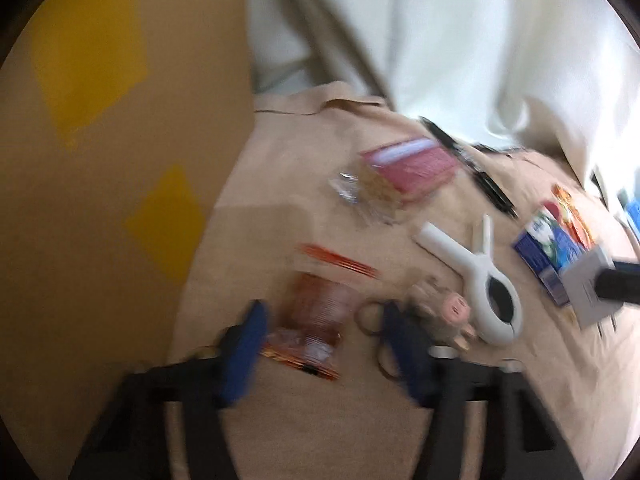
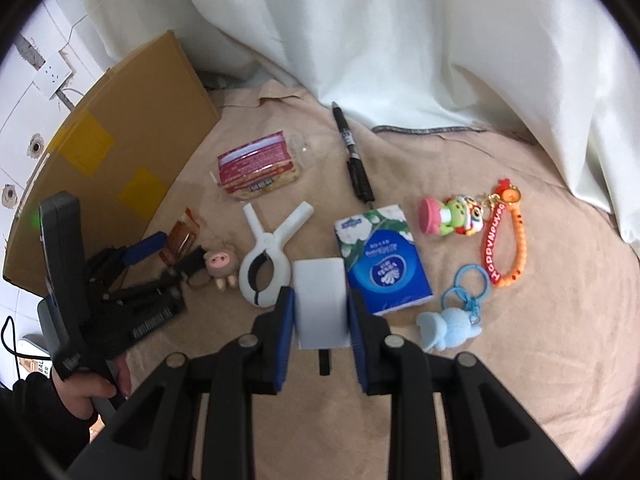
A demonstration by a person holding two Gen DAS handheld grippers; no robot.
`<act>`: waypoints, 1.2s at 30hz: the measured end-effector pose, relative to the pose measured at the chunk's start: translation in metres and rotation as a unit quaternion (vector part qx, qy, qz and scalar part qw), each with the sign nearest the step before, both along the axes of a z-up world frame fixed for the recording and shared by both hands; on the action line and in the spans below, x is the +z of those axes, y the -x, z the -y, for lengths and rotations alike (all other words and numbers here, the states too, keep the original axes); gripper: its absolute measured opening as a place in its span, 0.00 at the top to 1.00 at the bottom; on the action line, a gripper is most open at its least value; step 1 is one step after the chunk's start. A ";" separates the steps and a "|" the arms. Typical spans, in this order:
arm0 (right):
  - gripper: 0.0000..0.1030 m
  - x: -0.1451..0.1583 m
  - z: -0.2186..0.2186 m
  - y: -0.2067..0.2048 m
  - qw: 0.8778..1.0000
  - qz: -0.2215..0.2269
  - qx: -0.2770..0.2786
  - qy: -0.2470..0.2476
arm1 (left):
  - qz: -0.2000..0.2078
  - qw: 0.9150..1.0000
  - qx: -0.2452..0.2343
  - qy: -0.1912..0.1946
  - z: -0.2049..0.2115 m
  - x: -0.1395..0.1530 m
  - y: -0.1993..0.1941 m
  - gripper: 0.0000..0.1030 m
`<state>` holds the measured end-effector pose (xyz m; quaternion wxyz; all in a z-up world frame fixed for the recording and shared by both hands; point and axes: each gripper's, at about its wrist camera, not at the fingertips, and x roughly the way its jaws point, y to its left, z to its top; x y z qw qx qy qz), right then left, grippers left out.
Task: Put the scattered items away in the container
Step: 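Grasp the white charger with the right tool while the left tool grasps the red snack packet, then carry the packet and charger over the cardboard box with both tools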
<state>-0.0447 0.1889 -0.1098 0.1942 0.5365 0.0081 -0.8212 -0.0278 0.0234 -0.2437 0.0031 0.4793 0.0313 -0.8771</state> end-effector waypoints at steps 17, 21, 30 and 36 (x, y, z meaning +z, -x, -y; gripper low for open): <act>0.71 0.011 -0.002 0.001 1.000 -0.013 -0.008 0.015 | 0.013 0.999 0.015 -0.033 0.022 0.005 0.004 0.66; 0.71 0.021 -0.003 -0.001 1.000 -0.020 -0.009 0.021 | 0.017 0.999 0.008 -0.037 0.019 0.019 0.000 0.66; 0.71 0.096 -0.020 -0.025 0.996 -0.078 -0.023 0.041 | -0.020 0.997 -0.041 -0.064 -0.017 0.123 -0.014 0.66; 0.71 0.136 -0.034 -0.036 0.991 -0.117 -0.037 0.043 | -0.057 0.995 -0.070 -0.046 -0.044 0.182 -0.017 0.66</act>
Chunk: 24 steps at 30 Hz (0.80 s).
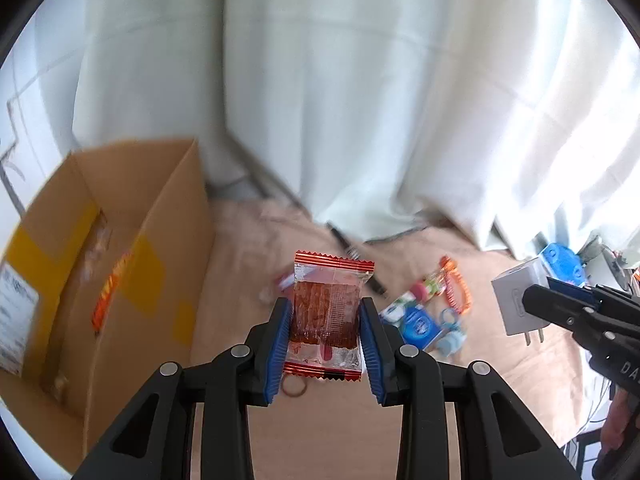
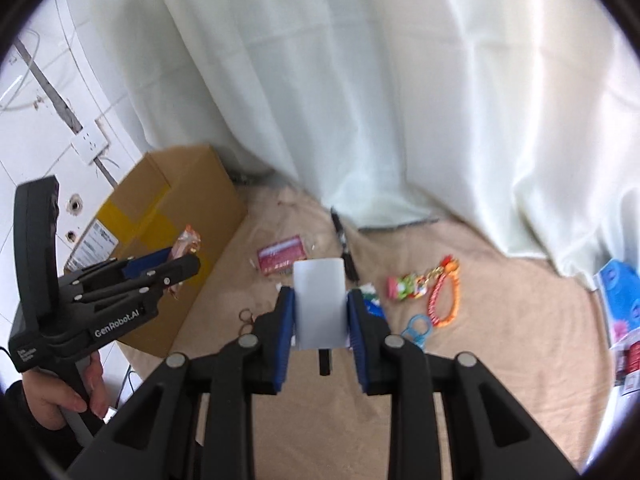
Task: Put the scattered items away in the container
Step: 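Carry the packet and charger over the cardboard box with both tools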
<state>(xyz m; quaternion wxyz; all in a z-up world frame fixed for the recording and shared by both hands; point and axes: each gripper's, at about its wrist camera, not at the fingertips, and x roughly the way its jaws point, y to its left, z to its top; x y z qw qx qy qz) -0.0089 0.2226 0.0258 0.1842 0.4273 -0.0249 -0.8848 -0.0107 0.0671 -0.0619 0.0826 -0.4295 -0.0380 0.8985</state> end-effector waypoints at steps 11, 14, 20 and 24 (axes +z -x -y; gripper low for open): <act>0.71 0.020 -0.015 -0.007 1.000 -0.021 -0.021 0.004 | -0.013 1.000 -0.012 -0.003 -0.010 0.032 0.003 0.66; 0.71 0.022 -0.013 -0.009 0.999 -0.028 -0.022 0.001 | -0.013 1.000 -0.014 -0.002 -0.008 0.034 0.003 0.66; 0.71 0.027 -0.006 -0.010 0.999 -0.037 -0.013 -0.006 | -0.019 1.000 -0.004 0.007 0.000 0.038 0.001 0.66; 0.71 0.033 0.006 -0.004 0.999 -0.040 0.007 -0.004 | -0.021 1.000 0.009 0.005 0.017 0.043 0.003 0.66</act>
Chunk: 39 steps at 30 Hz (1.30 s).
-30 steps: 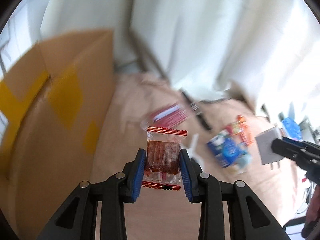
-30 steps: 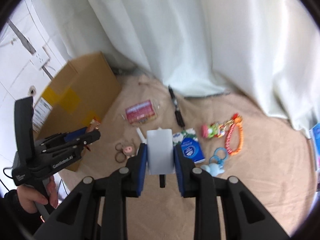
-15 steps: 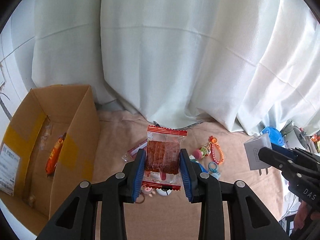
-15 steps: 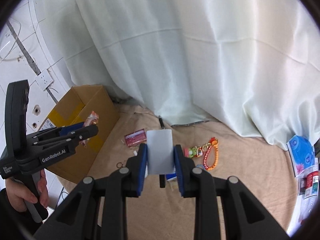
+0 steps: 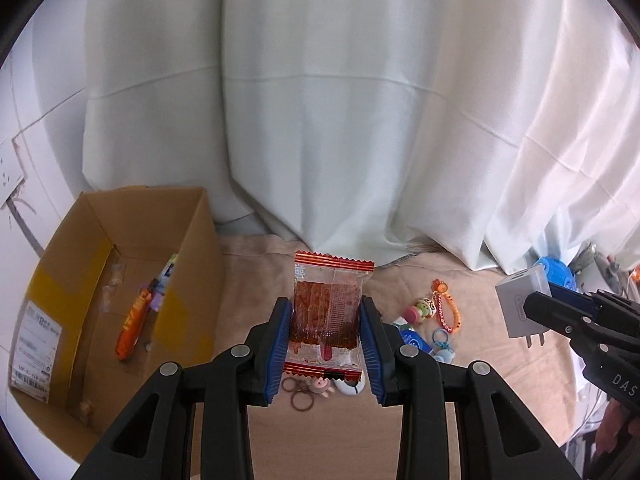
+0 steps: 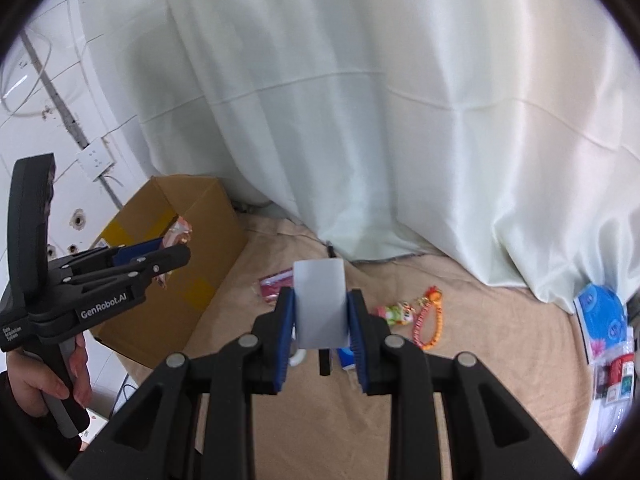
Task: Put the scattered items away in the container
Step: 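Carry the packet and charger over the cardboard box with both tools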
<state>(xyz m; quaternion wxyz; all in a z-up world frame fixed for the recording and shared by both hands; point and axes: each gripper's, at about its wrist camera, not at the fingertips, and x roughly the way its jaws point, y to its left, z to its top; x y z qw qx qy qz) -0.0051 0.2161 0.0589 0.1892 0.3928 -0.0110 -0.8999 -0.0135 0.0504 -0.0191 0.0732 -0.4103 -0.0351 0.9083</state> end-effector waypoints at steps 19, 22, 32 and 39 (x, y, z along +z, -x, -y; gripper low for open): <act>0.71 0.026 0.249 0.076 0.975 -0.021 0.220 0.001 | -0.027 0.983 0.178 0.036 0.214 0.017 -0.012 0.66; 0.71 0.008 0.279 0.080 0.973 -0.004 0.232 -0.011 | -0.016 0.981 0.193 0.032 0.237 0.004 -0.013 0.66; 0.71 -0.034 0.313 0.085 0.970 0.041 0.237 -0.039 | 0.034 0.979 0.202 0.011 0.256 -0.053 -0.008 0.66; 0.69 -0.045 0.321 0.086 0.966 0.056 0.246 -0.060 | 0.047 0.977 0.209 0.004 0.255 -0.065 -0.011 0.66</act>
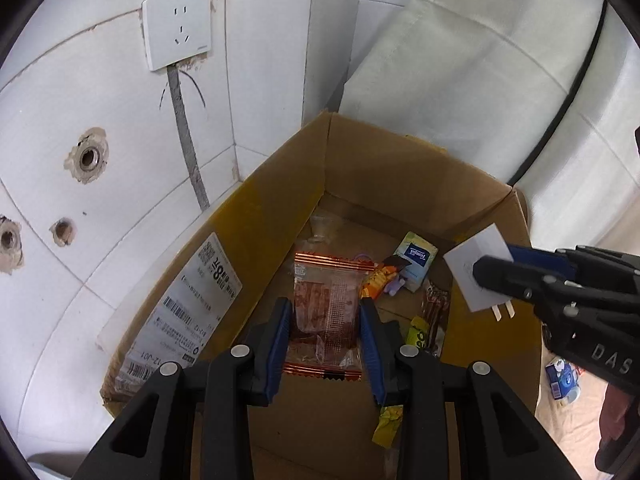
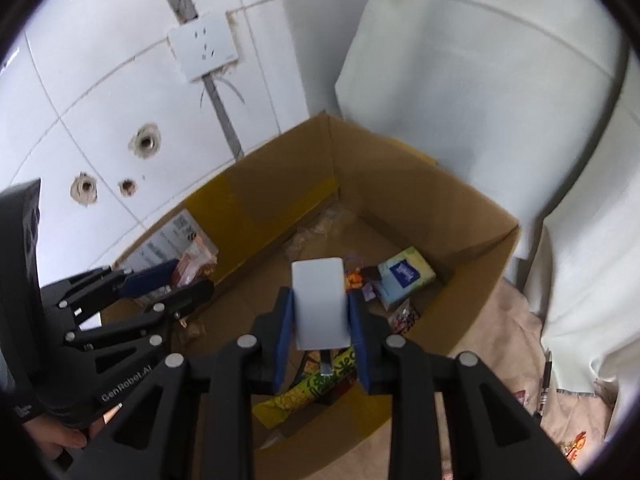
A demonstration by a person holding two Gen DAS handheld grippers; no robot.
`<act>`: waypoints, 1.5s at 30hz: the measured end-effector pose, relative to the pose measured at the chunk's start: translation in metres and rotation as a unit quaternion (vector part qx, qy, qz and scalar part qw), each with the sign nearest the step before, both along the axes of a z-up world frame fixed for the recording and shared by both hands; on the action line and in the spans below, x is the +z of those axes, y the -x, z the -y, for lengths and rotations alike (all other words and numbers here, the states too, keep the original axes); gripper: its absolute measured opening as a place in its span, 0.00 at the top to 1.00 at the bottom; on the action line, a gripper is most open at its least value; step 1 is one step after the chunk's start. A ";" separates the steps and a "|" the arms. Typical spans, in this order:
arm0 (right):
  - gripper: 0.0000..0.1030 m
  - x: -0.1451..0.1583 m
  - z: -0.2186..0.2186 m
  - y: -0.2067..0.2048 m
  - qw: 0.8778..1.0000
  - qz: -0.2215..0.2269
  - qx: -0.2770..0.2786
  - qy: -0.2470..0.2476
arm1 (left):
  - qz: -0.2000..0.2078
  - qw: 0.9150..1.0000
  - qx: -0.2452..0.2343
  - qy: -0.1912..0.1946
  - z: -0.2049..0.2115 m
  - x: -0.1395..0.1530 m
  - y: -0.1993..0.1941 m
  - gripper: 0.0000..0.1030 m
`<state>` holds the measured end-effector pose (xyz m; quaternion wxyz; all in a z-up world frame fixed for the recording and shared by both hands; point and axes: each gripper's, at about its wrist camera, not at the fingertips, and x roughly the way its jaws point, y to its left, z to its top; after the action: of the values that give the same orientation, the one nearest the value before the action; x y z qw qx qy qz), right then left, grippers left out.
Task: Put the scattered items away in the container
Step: 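Carry the packet and charger over the cardboard box with both tools, then open both tools to drop the packet and charger into the box, then move both tools back over the table items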
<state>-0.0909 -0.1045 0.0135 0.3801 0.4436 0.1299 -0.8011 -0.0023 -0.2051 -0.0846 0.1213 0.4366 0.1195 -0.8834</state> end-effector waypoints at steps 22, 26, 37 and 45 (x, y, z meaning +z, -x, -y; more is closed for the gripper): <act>0.23 0.052 -0.120 0.001 0.992 -0.044 -0.102 0.060 | -0.012 0.998 -0.036 0.052 -0.045 0.045 0.007 0.00; 0.22 0.060 -0.171 0.004 0.986 -0.056 -0.144 0.057 | -0.033 0.996 -0.065 0.051 -0.072 0.071 0.010 0.00; 0.22 0.052 -0.276 -0.008 0.971 -0.060 -0.227 0.036 | -0.037 0.984 -0.171 0.037 -0.191 0.087 0.038 0.00; 0.22 0.030 -0.327 -0.022 0.964 -0.035 -0.264 0.024 | -0.001 0.978 -0.209 0.030 -0.264 0.042 0.047 0.00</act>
<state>-0.0692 0.2223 0.0439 0.1610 0.4245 0.0021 -0.8910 -0.0492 0.0586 -0.0430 -0.0528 0.4473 -0.0003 -0.8928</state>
